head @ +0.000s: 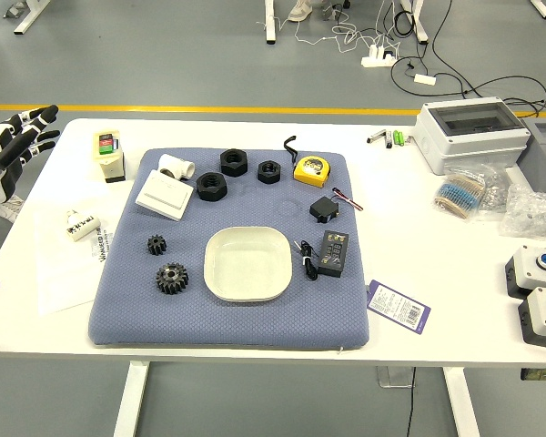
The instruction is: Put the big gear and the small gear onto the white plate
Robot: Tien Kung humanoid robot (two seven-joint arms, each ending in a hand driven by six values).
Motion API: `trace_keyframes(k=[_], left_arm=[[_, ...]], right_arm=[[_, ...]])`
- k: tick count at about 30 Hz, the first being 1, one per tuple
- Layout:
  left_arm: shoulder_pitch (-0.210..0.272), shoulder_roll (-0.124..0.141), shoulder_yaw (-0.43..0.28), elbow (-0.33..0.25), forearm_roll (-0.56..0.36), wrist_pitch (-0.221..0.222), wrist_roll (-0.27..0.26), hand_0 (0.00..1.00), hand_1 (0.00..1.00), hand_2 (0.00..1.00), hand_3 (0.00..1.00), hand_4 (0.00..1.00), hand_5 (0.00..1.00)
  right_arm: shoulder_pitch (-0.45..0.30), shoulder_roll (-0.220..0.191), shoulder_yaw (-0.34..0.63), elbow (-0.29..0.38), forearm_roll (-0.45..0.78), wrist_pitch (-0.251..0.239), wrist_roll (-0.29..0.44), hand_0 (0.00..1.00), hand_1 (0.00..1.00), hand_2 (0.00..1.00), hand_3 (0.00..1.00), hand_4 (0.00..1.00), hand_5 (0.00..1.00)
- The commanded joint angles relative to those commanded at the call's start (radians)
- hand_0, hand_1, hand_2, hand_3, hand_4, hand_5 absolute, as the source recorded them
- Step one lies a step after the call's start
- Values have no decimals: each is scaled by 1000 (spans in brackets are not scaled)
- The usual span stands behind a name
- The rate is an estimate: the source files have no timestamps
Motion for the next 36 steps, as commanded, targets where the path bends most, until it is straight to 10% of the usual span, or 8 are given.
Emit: trace_keyframes(k=[7, 9, 25, 36], left_arm=[[14, 8, -7, -26, 132, 0, 25, 845, 828, 888, 823, 998, 642], [39, 27, -14, -90, 210, -37, 74, 828, 810, 889, 861, 998, 445], [194, 88, 85, -455, 893, -204, 189, 740, 748, 819, 856, 998, 324], [224, 77, 198, -546, 1213, -179, 210, 695, 725, 790, 842, 998, 262]], right_arm=[[1, 0, -4, 0, 2, -1, 0, 652, 673, 764, 583, 779, 736], [0, 0, -1, 0, 2, -1, 1, 652, 673, 763, 583, 779, 736], [-1, 1, 1, -3, 9, -2, 6, 651, 671, 760, 581, 779, 737], [1, 1, -1, -3, 7, -4, 6, 647, 670, 756, 579, 778, 738]])
